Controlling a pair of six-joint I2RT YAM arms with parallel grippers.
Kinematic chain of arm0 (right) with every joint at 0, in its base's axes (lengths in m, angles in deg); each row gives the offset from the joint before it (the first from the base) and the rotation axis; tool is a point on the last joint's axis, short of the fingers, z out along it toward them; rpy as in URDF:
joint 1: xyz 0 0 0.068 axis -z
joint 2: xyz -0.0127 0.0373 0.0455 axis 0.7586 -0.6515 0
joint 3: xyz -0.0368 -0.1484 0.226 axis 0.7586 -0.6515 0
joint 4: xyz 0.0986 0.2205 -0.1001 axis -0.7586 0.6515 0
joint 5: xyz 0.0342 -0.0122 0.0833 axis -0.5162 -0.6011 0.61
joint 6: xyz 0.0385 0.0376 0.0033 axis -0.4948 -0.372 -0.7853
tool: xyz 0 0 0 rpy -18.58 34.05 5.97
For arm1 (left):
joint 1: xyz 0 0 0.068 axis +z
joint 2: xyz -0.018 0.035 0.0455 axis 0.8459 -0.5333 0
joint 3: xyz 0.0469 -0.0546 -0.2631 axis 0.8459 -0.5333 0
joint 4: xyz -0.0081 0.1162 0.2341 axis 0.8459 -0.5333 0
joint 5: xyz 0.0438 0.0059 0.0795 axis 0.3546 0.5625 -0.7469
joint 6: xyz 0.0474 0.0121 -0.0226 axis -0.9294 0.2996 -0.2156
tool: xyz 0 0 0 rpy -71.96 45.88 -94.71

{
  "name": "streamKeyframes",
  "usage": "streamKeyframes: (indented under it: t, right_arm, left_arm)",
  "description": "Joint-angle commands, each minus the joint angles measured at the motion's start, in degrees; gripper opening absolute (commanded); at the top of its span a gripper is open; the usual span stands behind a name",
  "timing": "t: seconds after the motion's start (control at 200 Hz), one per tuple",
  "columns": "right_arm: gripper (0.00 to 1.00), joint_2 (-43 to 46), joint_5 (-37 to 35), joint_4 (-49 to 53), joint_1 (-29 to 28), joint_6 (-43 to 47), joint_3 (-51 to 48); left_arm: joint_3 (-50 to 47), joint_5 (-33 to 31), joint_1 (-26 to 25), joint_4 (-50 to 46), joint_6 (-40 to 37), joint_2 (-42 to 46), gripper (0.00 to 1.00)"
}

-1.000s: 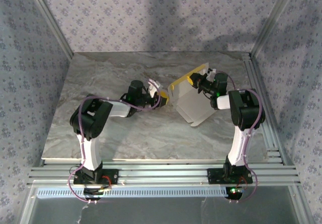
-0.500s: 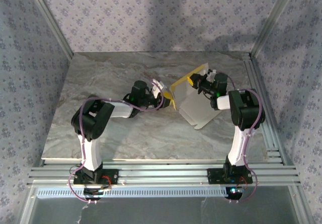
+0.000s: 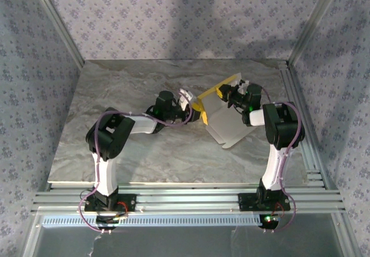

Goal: Fold the paper box

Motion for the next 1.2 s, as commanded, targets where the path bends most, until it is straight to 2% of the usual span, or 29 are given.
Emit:
streamKeyframes:
  t: [0.0, 0.19, 0.49, 0.605, 0.67, 0.855, 1.039, 1.194]
  right_arm:
    - [0.00, -0.45, 0.47, 1.69, -0.42, -0.61, -0.94]
    - [0.00, -0.27, 0.38, 1.23, -0.59, -1.19, -0.82]
    - [0.00, -0.19, 0.24, 0.92, -0.85, -1.73, -0.59]
    - [0.00, -0.17, -0.05, 0.63, -0.77, -2.00, -0.94]
    - [0.00, -0.27, -0.22, 0.40, -0.85, -2.24, -0.92]
    - [0.00, -0.44, -0.40, -0.09, -0.94, -2.93, -0.41]
    - [0.00, -0.10, -0.47, -0.12, -0.94, -3.25, -0.42]
    - [0.00, -0.28, -0.57, -0.45, -0.94, -3.38, -0.53]
  left_arm:
    - [2.28, -1.34, -0.79, 1.26, 0.21, -1.04, 0.39]
    - [3.82, -4.44, -1.71, -3.29, -0.88, -1.00, 0.43]
    - [6.63, -11.29, -2.48, -10.79, -0.38, -1.66, 0.43]
    - [8.29, -15.94, -3.42, -15.69, 0.80, -1.33, 0.46]
    - [8.49, -20.78, -4.41, -17.92, 1.84, -0.73, 0.46]
    - [6.81, -30.96, -7.19, -19.23, 4.18, 0.12, 0.46]
    - [6.76, -36.25, -8.39, -20.83, 6.72, -0.34, 0.43]
    - [7.50, -37.90, -8.94, -22.48, 8.64, -0.46, 0.42]
